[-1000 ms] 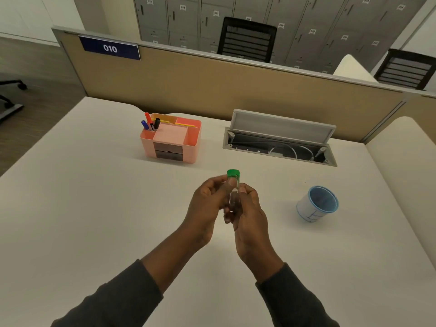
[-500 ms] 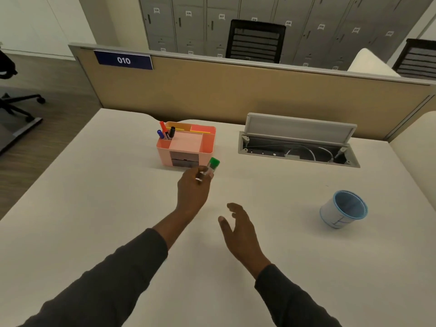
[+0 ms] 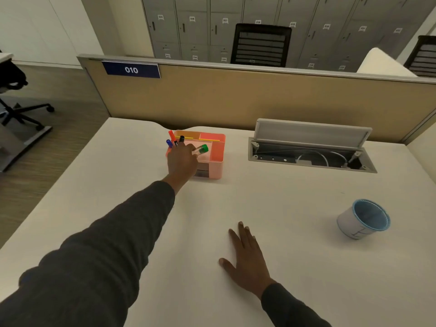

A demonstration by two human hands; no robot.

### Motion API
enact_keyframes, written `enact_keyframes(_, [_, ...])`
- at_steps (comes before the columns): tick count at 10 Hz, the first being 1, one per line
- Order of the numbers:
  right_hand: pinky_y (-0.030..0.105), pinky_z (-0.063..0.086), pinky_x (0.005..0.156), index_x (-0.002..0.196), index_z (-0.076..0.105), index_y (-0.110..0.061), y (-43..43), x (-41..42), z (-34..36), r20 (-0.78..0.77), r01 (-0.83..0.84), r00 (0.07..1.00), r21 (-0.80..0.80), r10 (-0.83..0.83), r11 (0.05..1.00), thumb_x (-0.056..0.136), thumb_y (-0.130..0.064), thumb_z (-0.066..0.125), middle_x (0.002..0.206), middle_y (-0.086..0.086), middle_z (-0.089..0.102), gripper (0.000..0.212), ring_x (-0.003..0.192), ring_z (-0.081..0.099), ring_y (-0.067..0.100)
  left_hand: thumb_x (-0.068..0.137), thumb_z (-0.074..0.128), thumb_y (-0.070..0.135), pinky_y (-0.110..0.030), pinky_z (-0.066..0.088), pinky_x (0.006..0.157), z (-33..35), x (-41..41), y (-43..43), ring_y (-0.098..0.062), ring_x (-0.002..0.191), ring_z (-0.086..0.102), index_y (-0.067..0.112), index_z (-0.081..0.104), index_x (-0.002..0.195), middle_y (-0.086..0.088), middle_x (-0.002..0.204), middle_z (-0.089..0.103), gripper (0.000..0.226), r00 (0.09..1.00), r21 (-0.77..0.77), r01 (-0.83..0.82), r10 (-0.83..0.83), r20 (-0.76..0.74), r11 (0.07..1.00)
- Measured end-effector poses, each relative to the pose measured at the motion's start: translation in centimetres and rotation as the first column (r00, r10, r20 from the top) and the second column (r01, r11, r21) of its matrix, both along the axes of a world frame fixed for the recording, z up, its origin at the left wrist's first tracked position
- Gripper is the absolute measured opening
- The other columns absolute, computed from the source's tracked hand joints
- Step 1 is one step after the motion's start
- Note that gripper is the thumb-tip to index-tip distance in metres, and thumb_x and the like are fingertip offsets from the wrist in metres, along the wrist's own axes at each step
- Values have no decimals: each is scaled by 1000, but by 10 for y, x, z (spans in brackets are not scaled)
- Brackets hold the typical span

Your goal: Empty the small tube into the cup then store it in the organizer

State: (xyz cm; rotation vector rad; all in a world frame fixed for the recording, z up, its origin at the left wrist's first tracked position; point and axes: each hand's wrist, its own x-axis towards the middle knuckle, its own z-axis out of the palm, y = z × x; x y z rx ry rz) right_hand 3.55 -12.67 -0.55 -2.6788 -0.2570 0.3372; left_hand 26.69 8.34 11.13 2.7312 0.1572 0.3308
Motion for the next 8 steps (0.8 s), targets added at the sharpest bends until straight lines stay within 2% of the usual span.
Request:
enact_keyframes(1, [34,-5,124,161,5,-24,-3,2,-3,0,-5,1000,2,5,1000,90,-67,41,166,3,-23,90,155,-17,22,91,64,19,-43,54,93,-4,9,5,-31,113,61,14,69,123,-14,127,65,33,997,116,81,-79,-18,990])
enact_keyframes(3, [34,-7,124,161,2,-26,-3,1,-6,6,-11,1000,-10,11,1000,87,-70,37,166,2,-25,93,154,-20,21,91,66,20,-46,54,91,-10,13,8,-33,116,58,18,68,124,-14,126,64,33,992,118,124,-122,-21,985])
enact_keyframes(5, [32,-9,123,161,0,-27,-2,2,-5,-6,-21,1000,-33,21,999,87,-71,36,165,2,-27,94,153,-21,22,93,62,23,-50,50,98,-16,9,13,-34,121,57,13,64,129,-16,133,62,38,990,122,135,-137,10,983])
enact_keyframes(7, [30,-9,120,161,1,-29,-3,3,0,-32,-11,999,-31,10,999,85,-72,39,166,0,-25,95,154,-19,20,93,60,24,-51,44,104,-17,-6,14,-36,130,49,14,50,138,-15,145,50,47,997,54,77,-78,22,996])
enact_keyframes(8, [31,-8,121,161,3,-29,-3,3,1,-51,-17,999,-34,15,999,84,-74,39,166,0,-23,96,155,-16,20,92,62,25,-43,53,94,-25,-29,15,-33,119,55,13,51,132,-14,136,56,43,986,-19,57,-53,161,998])
